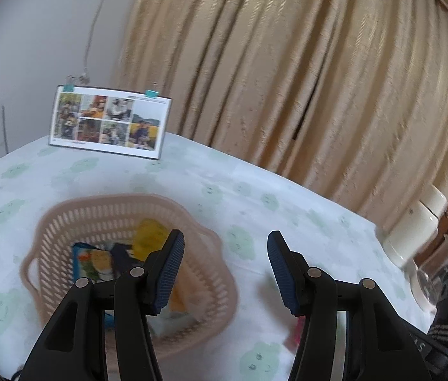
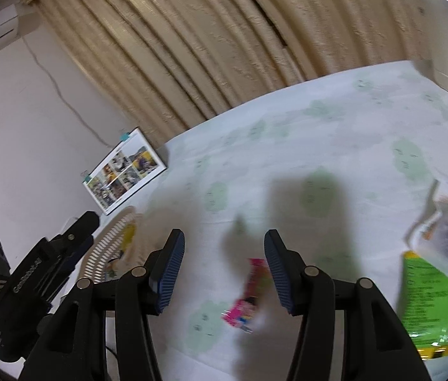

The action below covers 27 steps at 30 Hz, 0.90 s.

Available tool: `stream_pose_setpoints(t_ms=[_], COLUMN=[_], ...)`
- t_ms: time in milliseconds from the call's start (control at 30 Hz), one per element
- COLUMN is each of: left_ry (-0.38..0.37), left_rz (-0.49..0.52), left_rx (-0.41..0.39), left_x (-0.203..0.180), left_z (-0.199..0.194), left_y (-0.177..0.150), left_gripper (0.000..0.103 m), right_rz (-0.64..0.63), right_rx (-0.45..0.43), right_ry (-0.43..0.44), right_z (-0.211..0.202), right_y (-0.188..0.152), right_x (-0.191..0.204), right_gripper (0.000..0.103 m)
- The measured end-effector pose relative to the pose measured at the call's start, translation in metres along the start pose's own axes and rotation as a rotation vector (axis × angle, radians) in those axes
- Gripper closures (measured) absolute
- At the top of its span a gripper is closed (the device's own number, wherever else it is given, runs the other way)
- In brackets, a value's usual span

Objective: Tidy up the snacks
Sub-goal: 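Grasp the pink candy stick on the table with the left gripper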

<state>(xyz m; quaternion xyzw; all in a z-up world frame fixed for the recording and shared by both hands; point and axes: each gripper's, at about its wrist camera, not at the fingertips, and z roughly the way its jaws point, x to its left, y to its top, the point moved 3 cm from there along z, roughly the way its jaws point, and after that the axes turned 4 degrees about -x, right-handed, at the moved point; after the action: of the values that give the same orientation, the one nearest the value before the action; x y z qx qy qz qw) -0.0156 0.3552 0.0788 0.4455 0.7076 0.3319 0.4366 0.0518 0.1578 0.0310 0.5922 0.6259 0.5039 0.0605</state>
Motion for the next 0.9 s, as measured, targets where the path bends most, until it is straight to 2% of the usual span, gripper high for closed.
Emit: stream_pose_setpoints(t_ms=[233,500,733,900], left_ry=[-0.08,-0.119,-0.209,-0.238], left_rz=[0.104,0.197,0.308,0.328], left_rx=[0.045,0.091,0.227,0.317], left_x=[-0.038,-0.066,-0.098,-0.105], left_z=[0.003,0.009,0.026,0.041], left_y=[-0.021,-0.044,-0.078,-0.095], left_gripper=[0.047,0.047,0.047,0.047], right_rz=[0.059,0.08,0.101,0.115], right_rx=[-0.029,-0.043,-0.058,-0.064], right_ry=[-0.044,-0.061,-0.077,-0.081], right_z=[-0.017,-0.026,-0.036,-0.043], right_y=[0.001,0.001,0.002,0.001], right_x=[-0.034,-0.048,-0.063,-0.073], right_gripper=[0.052,0.052,0.052,0.052])
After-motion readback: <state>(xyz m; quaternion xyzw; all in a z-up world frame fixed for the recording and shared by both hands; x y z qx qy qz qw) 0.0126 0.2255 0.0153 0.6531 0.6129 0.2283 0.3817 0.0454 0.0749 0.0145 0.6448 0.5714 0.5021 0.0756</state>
